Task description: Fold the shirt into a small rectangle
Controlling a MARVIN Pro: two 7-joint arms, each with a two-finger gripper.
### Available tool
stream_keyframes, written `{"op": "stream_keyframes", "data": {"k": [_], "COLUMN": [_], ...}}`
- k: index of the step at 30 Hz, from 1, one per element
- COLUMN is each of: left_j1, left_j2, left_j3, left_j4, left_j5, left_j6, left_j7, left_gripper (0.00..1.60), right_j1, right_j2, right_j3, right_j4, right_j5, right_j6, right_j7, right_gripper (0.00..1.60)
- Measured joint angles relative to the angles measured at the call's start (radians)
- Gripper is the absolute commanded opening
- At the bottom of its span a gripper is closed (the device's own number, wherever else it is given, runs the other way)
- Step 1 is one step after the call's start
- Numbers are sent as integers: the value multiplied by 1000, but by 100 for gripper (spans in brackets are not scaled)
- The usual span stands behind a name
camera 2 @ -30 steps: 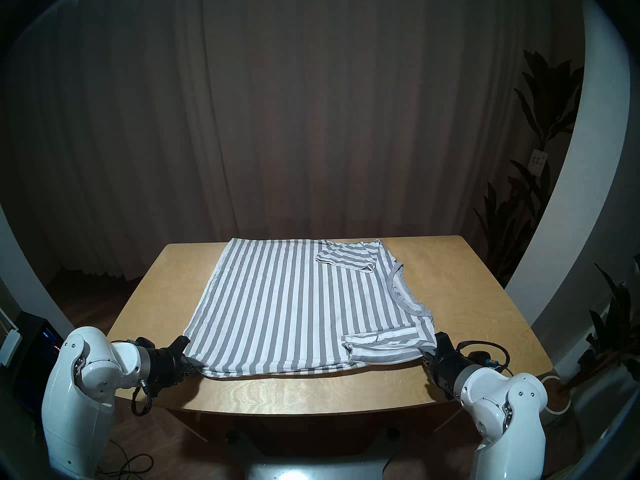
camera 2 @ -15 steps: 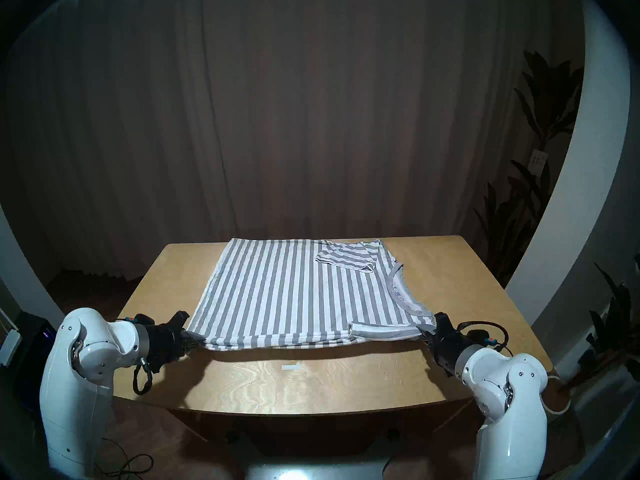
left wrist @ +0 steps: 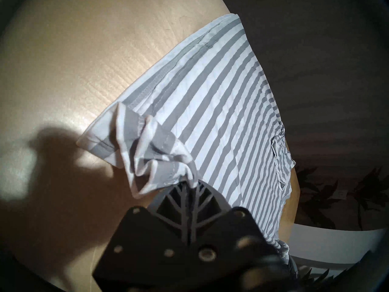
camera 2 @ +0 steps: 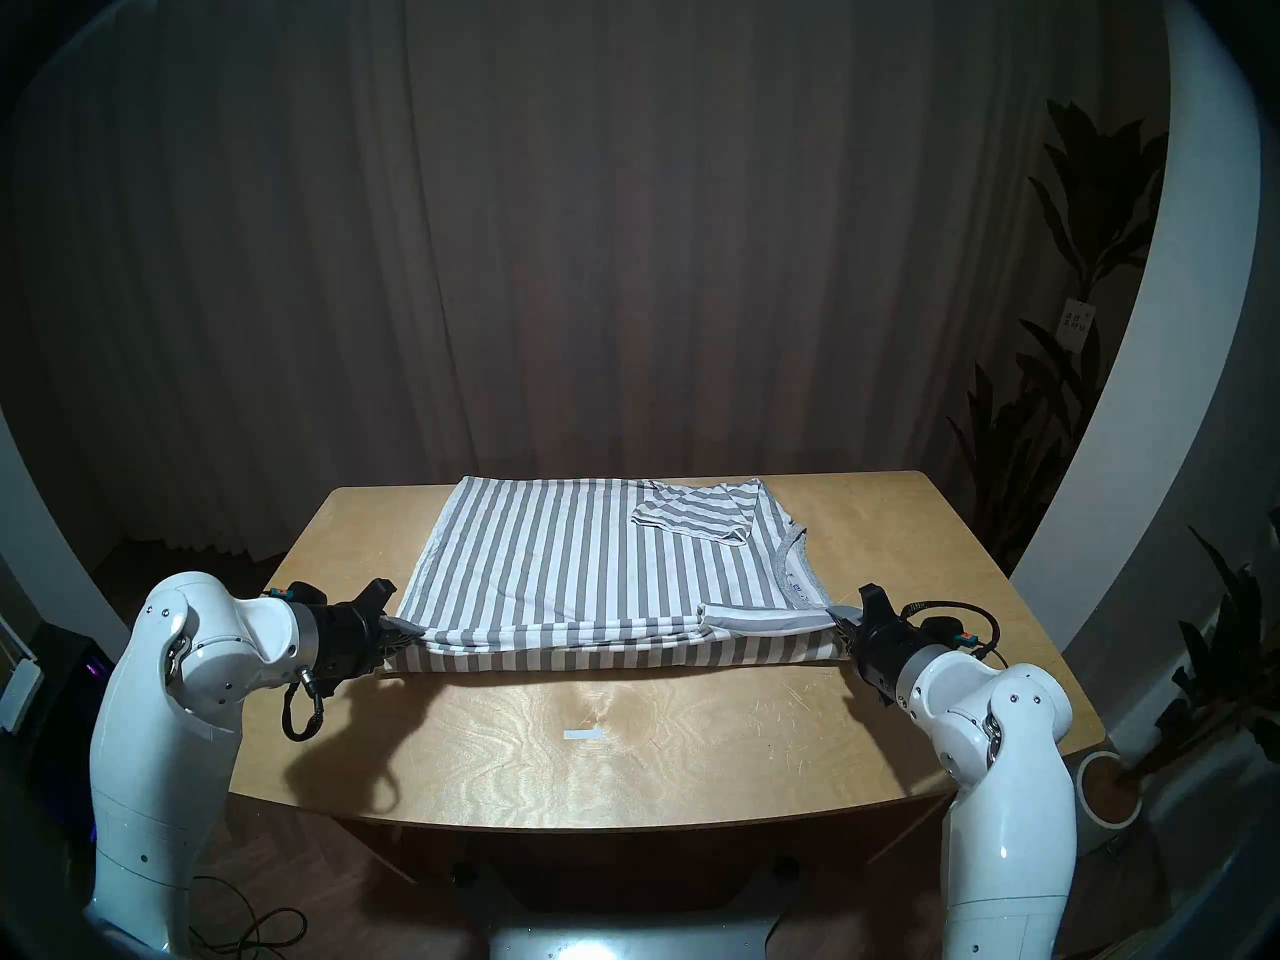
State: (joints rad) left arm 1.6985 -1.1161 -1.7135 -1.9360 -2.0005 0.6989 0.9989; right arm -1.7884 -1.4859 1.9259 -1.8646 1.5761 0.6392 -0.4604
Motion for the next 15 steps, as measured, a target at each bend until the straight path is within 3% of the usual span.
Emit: {"op": "stream_keyframes", "data": {"k": [15], "left_j1": [-137], "left_j2": [26], "left_j3": [78], "left_j4": [111], "left_j5": [69], "left_j6": [-20], "left_j7": [-61], "left_gripper": [0], "right_j1": [140], "right_j2": [30], "right_j3": [-62], "right_j4": [136], "right_j5": [-61], "right_j6": [-46], "right_j7": [45], "right_gripper": [0]}}
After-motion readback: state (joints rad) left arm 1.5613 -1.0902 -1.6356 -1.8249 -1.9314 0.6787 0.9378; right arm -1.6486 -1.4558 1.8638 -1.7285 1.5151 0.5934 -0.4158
